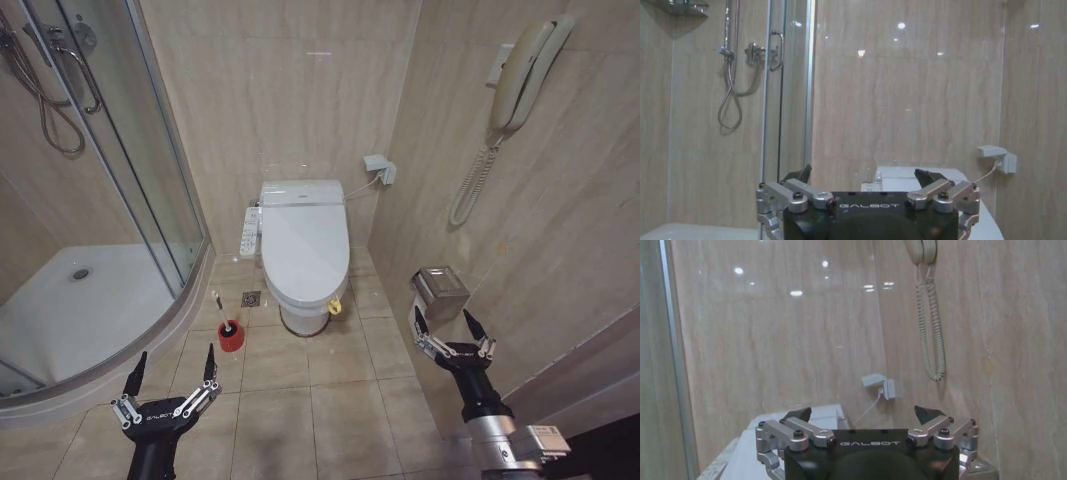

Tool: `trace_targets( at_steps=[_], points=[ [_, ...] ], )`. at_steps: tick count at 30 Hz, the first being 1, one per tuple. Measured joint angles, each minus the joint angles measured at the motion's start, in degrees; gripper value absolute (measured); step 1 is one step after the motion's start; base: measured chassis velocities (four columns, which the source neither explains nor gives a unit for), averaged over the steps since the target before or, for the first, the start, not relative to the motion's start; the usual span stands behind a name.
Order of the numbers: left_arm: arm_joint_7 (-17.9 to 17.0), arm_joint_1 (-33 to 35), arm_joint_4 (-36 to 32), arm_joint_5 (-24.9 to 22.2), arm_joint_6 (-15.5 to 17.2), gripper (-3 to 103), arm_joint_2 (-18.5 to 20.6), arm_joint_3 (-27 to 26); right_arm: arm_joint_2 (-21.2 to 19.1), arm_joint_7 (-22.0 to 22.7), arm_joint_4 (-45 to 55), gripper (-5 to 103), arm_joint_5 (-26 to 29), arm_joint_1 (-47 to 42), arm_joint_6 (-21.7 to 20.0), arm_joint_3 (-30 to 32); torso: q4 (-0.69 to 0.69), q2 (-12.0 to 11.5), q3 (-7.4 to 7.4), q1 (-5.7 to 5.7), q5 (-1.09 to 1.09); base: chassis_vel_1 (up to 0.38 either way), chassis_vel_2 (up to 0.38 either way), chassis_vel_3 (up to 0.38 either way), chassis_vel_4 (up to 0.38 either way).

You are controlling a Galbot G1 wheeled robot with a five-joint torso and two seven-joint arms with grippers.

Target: Open the toilet lid, clean the toilet bowl with a toilet brush, close the toilet lid, and flush.

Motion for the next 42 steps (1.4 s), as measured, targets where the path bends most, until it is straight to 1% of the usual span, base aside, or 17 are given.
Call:
trace_targets(
  at_steps=[11,13,19,28,34,42],
  points=[
    [0.0,0.0,0.0,0.0,0.0,100,0.0,0.0,-0.3,-1.2,0.8,100,0.7,-0.4,1.0,-0.1,0.00,0.0,0.00,0.00,0.00,0.000,0.000,0.000,0.000],
    [0.0,0.0,0.0,0.0,0.0,100,0.0,0.0,-0.1,-2.1,1.7,100,0.2,-1.2,-0.5,0.2,0.00,0.0,0.00,0.01,-0.01,0.000,0.000,0.000,0.000],
    [0.0,0.0,0.0,0.0,0.0,100,0.0,0.0,0.2,-2.5,2.5,100,-0.2,-0.9,-2.8,0.3,-0.01,0.0,0.00,0.01,0.00,0.000,0.000,0.000,0.000],
    [0.0,0.0,0.0,0.0,0.0,100,0.0,0.0,0.3,-2.7,2.3,100,-0.2,0.1,-3.0,0.0,-0.01,0.0,-0.01,0.00,0.00,-0.004,0.006,0.005,-0.004],
    [0.0,0.0,0.0,0.0,0.0,100,0.0,0.0,0.5,-2.9,2.3,100,-0.1,-0.2,-2.7,-0.2,0.00,0.0,-0.01,-0.01,0.00,-0.105,0.098,0.095,-0.114],
    [0.0,0.0,0.0,0.0,0.0,100,0.0,0.0,0.8,-3.3,2.3,100,-0.5,-1.2,-2.6,-0.7,0.00,0.0,0.01,0.02,-0.01,-0.214,0.209,0.223,-0.232]
  ],
)
